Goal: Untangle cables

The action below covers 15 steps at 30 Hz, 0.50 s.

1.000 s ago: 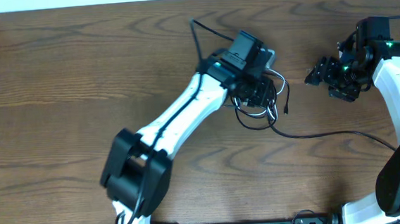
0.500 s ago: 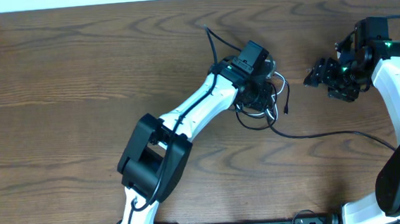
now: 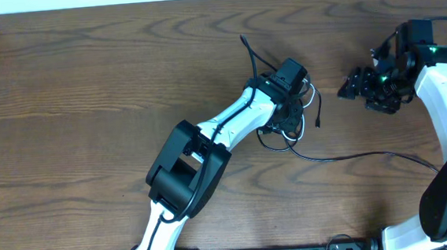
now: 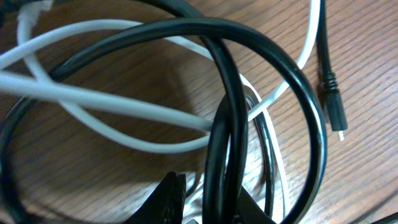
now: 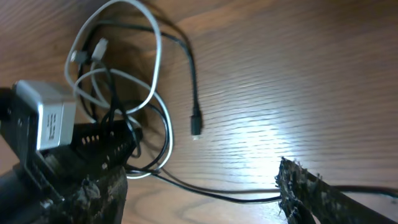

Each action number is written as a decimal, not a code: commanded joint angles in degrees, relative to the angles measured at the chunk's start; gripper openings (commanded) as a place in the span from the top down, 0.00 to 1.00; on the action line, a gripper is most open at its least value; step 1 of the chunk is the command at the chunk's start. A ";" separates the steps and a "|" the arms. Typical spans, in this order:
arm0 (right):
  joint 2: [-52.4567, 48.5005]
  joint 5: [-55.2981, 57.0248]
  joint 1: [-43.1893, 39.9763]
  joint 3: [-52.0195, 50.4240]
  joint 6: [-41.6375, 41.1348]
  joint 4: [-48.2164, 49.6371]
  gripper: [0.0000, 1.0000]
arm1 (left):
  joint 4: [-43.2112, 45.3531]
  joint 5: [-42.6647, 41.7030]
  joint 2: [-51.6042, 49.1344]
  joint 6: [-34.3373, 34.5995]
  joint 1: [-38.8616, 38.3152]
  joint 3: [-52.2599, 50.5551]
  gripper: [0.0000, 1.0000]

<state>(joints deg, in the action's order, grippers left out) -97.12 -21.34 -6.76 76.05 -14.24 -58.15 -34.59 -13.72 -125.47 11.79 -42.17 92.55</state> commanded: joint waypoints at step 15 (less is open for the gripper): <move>0.13 -13.05 13.05 0.63 -0.55 6.38 0.22 | -3.72 -25.35 23.04 2.47 12.90 0.48 0.79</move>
<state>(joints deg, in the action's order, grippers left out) -97.12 -30.72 5.10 76.05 -12.60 -52.45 -37.71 -29.21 -101.12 13.54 -30.79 92.75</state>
